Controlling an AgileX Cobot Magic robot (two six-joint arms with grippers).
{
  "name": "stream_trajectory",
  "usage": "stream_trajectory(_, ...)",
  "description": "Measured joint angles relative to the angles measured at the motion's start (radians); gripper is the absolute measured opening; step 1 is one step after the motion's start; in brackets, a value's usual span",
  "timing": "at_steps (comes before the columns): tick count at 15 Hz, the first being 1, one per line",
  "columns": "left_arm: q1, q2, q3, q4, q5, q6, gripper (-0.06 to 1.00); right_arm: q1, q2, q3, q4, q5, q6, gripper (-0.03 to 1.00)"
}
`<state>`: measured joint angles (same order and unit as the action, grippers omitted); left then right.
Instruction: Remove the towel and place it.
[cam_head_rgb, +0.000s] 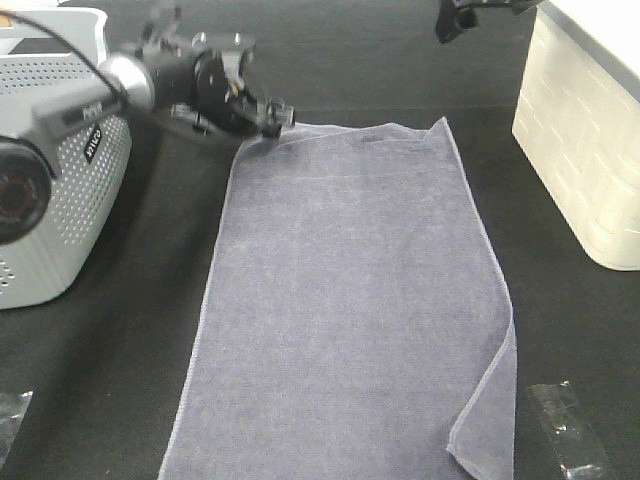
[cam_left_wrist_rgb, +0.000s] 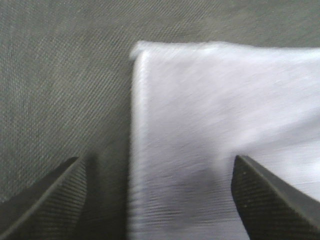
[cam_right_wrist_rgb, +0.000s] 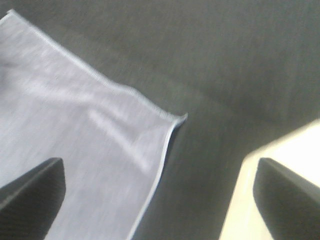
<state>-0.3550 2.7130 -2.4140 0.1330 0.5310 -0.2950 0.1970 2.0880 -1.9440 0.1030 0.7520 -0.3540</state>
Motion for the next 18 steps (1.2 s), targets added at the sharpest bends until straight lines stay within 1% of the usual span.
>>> stream_trajectory(2,-0.017,-0.088,0.000,0.000,0.023,0.000,0.76,0.000,-0.053,0.000,0.000,0.095,0.011,0.95)
stream_trajectory(3,-0.025,-0.160,0.000,0.000,0.064,0.000,0.76,0.000,-0.100,0.000,0.000,0.157,0.043,0.95)
stream_trajectory(4,-0.033,-0.203,0.000,0.001,0.110,0.000,0.76,0.000,-0.135,0.000,0.000,0.198,0.067,0.95)
stream_trajectory(6,-0.043,-0.303,0.000,0.001,0.248,0.030,0.76,0.000,-0.198,0.000,0.000,0.302,0.127,0.95)
stream_trajectory(8,-0.060,-0.413,0.000,0.001,0.413,0.070,0.76,0.000,-0.248,0.000,0.003,0.423,0.165,0.95)
stream_trajectory(9,-0.070,-0.466,0.000,0.000,0.499,0.083,0.76,0.000,-0.272,0.000,0.009,0.451,0.176,0.95)
stream_trajectory(10,-0.075,-0.520,0.000,0.000,0.577,0.099,0.76,0.000,-0.302,0.015,0.022,0.453,0.187,0.95)
stream_trajectory(11,-0.075,-0.561,0.000,0.000,0.630,0.113,0.76,0.000,-0.332,0.048,0.029,0.455,0.192,0.95)
stream_trajectory(12,-0.075,-0.601,0.000,0.000,0.668,0.129,0.76,0.000,-0.379,0.104,0.030,0.456,0.203,0.95)
stream_trajectory(13,-0.075,-0.632,0.006,-0.001,0.676,0.140,0.76,0.000,-0.429,0.174,0.031,0.456,0.209,0.95)
stream_trajectory(15,-0.075,-0.744,0.084,-0.035,0.676,0.150,0.76,0.000,-0.565,0.367,0.036,0.458,0.210,0.95)
stream_trajectory(17,-0.075,-0.891,0.259,-0.065,0.676,0.161,0.76,0.000,-0.714,0.581,0.037,0.464,0.211,0.95)
stream_trajectory(18,-0.075,-1.033,0.450,-0.081,0.676,0.167,0.76,0.000,-0.846,0.734,0.037,0.464,0.211,0.95)
